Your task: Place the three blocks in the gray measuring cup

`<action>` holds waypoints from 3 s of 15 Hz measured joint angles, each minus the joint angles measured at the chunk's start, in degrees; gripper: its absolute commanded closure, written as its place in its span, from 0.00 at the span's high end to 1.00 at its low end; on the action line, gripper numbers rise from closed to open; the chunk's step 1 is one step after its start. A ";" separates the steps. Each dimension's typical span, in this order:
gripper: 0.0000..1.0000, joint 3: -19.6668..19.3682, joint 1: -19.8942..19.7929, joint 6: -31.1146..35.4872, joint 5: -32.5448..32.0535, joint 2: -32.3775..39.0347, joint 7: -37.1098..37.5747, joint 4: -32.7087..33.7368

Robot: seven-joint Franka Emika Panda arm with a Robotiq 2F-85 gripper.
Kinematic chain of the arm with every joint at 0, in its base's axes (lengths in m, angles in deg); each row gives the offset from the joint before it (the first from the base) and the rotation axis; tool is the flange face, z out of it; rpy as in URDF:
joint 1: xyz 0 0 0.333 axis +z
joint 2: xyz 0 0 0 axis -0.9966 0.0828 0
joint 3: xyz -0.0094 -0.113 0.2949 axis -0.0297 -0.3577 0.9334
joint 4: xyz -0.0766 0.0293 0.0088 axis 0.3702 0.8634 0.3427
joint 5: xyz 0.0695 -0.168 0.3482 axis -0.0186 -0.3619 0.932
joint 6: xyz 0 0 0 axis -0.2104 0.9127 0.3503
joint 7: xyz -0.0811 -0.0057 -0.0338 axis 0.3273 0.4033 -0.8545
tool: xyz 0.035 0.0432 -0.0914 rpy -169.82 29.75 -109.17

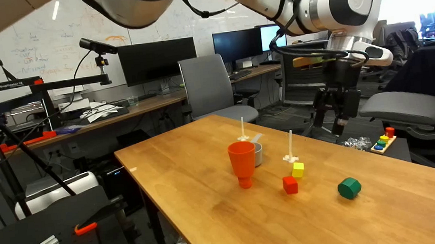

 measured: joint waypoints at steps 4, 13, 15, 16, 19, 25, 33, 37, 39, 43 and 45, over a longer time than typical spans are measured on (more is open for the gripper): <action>1.00 -0.15 -0.26 -0.01 -0.31 2.53 -1.08 0.12; 1.00 -2.30 -0.09 -10.37 -9.82 8.02 -11.49 3.19; 1.00 -3.05 -0.12 -11.87 -12.11 8.71 -13.24 4.80; 1.00 -3.51 -0.21 -11.94 -12.84 9.08 -13.60 5.83; 1.00 -3.64 -1.12 -11.15 -12.70 10.08 -13.70 9.09; 1.00 -0.62 -4.95 -11.14 -3.42 12.83 -10.25 14.90; 1.00 -1.04 -6.34 -11.14 -2.95 17.96 -7.38 19.67; 1.00 -1.20 -6.13 -11.55 -3.69 20.42 -7.50 22.57; 1.00 -1.17 -5.71 -12.08 -3.69 20.70 -7.56 23.42; 1.00 -1.17 -5.54 -12.42 -3.69 20.84 -7.58 24.02; 1.00 -1.04 -5.57 -10.95 -3.59 20.94 -7.58 23.85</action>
